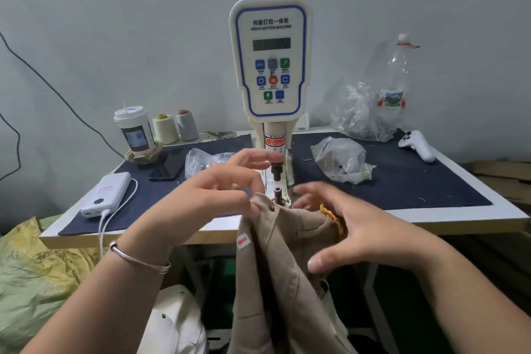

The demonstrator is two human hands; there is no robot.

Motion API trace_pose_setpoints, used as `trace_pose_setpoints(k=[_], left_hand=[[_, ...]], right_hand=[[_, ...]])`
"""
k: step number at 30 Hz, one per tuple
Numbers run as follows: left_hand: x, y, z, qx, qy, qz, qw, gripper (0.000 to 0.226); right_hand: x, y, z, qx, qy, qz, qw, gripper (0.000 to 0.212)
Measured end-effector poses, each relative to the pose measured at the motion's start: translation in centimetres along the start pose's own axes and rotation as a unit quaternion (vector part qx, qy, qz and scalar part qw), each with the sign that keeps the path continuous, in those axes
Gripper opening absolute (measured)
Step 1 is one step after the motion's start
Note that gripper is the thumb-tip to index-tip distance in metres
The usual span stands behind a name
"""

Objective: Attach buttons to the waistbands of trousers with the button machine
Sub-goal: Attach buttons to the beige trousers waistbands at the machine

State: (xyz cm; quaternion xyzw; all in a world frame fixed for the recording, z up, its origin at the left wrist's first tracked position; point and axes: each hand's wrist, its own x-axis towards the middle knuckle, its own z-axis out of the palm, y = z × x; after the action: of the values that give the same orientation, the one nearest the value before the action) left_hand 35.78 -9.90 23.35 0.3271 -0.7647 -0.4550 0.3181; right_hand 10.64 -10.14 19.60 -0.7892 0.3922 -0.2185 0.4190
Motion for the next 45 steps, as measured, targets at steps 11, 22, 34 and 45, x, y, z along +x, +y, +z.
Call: trace_pose_setpoints(k=[11,22,34,45], left_hand=[[-4.0,-1.5,-3.8,0.008,0.073,-0.035,0.997,0.015],[-3.4,-4.2,-1.8,0.147,0.171,-0.115,0.967,0.02],[0.2,-2.6,6.6,0.399,0.23,0.147,0.876,0.035],[1.2,-3.1,6.2,0.362,0.122,0.111,0.917,0.025]], right_hand=[[2.1,1.7,1.0,0.308,0.075,0.035,0.948,0.033],[5.2,-3.7,-0.5,0.299,0.037,0.051,0.952,0.027],[7.6,-4.0,-0.4,0.2,0.038,0.111,0.973,0.013],[9.0,-4.2,0.0,-0.057,0.204,0.067,0.975,0.012]])
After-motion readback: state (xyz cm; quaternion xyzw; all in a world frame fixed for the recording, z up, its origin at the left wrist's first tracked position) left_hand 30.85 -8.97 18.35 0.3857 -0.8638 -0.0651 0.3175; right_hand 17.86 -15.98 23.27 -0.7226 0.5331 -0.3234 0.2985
